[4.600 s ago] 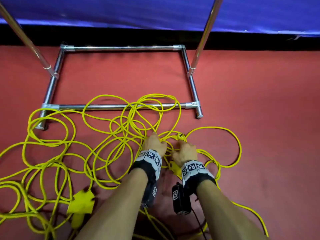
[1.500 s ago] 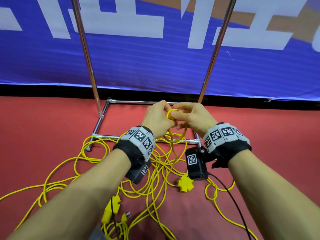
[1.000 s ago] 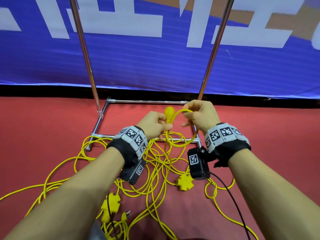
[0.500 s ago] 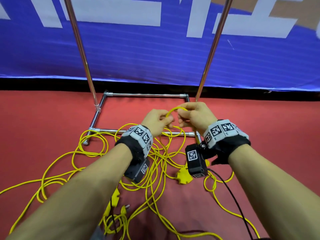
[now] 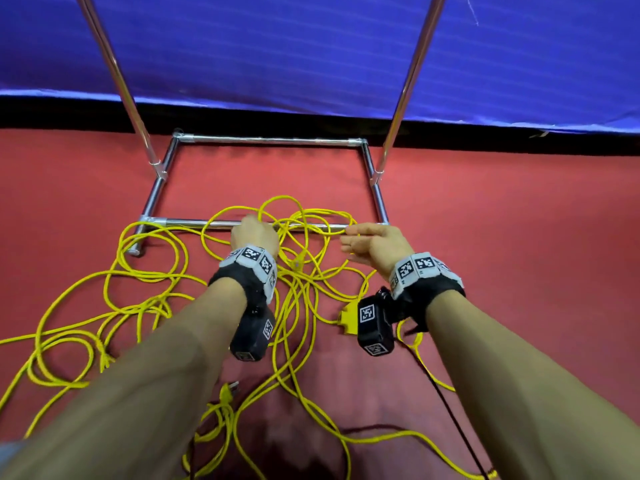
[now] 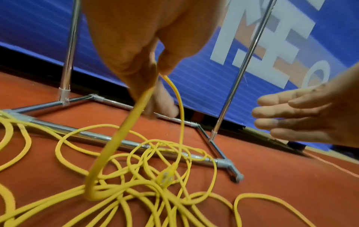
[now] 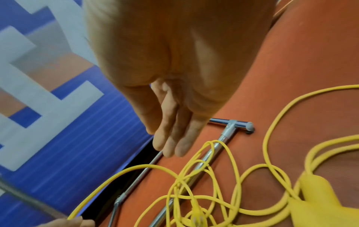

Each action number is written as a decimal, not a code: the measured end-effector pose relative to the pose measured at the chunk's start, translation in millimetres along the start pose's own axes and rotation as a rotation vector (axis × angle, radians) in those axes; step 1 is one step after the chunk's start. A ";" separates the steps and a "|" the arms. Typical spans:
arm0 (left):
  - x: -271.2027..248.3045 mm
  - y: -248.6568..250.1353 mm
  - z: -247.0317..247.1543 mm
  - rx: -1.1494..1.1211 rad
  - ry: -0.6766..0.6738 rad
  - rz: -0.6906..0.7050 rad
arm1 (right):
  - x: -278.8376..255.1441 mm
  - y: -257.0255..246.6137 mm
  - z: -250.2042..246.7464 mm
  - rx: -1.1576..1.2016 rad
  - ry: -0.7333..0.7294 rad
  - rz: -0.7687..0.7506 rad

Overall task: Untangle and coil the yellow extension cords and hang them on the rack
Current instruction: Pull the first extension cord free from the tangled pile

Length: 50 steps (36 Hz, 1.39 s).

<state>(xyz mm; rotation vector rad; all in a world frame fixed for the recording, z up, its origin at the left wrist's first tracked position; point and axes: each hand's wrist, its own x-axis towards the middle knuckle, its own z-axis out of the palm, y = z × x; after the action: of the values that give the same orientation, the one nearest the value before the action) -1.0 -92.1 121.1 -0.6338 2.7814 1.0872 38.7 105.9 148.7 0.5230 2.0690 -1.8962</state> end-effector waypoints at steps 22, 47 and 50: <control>-78.2 -24.4 186.0 0.550 -0.593 0.552 | 36.5 124.4 -35.7 -0.766 0.064 0.359; -58.2 25.5 107.7 0.081 -0.433 0.493 | 45.6 74.4 -34.8 -0.770 0.493 0.092; -54.3 46.7 72.9 0.031 -0.379 0.508 | 40.8 35.3 -38.3 -0.790 0.641 0.087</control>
<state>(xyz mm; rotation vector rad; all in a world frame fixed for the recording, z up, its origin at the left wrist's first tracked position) 24.4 6.1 108.8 0.2828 2.6608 1.0892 19.4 149.4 102.8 1.0537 2.8598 -0.7565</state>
